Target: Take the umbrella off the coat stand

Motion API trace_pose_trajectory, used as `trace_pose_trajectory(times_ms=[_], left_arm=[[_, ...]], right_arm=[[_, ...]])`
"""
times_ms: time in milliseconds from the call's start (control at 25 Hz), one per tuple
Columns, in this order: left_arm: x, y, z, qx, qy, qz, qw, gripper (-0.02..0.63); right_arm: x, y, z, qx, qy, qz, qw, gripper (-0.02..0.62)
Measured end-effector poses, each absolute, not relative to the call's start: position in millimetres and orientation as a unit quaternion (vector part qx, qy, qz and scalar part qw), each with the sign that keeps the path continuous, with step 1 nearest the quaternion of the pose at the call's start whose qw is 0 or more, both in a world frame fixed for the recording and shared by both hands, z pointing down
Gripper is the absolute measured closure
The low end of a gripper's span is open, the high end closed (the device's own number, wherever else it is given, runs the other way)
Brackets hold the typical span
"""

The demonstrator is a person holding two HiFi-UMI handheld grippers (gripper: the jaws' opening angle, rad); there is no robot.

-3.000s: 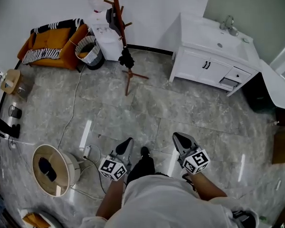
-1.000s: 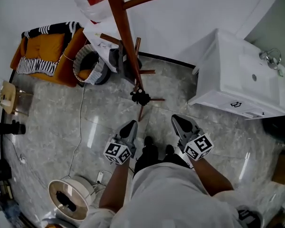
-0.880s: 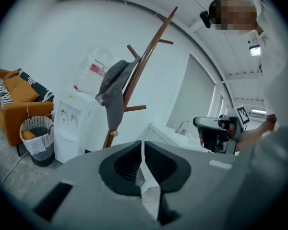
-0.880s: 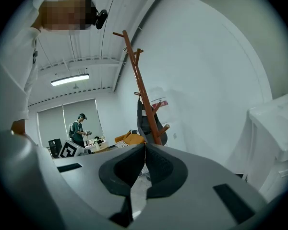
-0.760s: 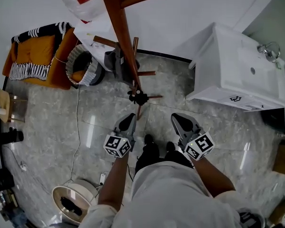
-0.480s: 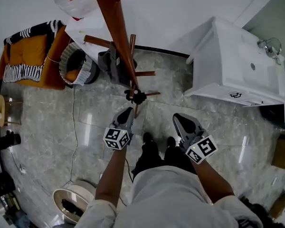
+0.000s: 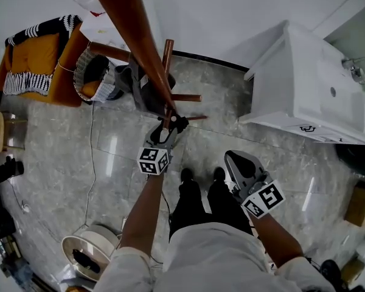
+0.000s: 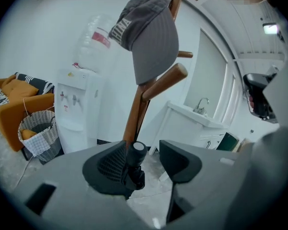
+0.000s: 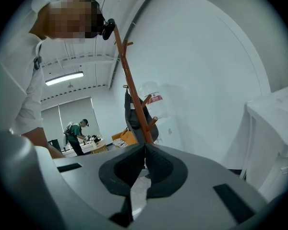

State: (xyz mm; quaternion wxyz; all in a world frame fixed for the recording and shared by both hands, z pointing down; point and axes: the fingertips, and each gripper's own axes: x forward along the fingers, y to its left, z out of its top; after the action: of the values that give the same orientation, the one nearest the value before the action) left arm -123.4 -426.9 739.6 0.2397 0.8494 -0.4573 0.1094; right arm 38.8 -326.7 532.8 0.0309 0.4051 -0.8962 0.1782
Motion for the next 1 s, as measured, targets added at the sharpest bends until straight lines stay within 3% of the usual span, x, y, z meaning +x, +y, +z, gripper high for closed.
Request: trace_pose_trajectory(times_ms=[200, 1000], left_arm=[[-114.4, -441.5, 767.5, 0.843, -0.461, 0.131, 0.243, 0.355], [-106.6, -461.4, 793.7, 0.832, -0.468, 0.165, 0.248, 0.387]], right_arm=[[46.1, -331.2, 542.2, 0.41, -0.893, 0.184, 0.03, 0.581], [66.5, -322.6, 559.6, 0.424, -0.884, 0.194, 0.04, 0.581]])
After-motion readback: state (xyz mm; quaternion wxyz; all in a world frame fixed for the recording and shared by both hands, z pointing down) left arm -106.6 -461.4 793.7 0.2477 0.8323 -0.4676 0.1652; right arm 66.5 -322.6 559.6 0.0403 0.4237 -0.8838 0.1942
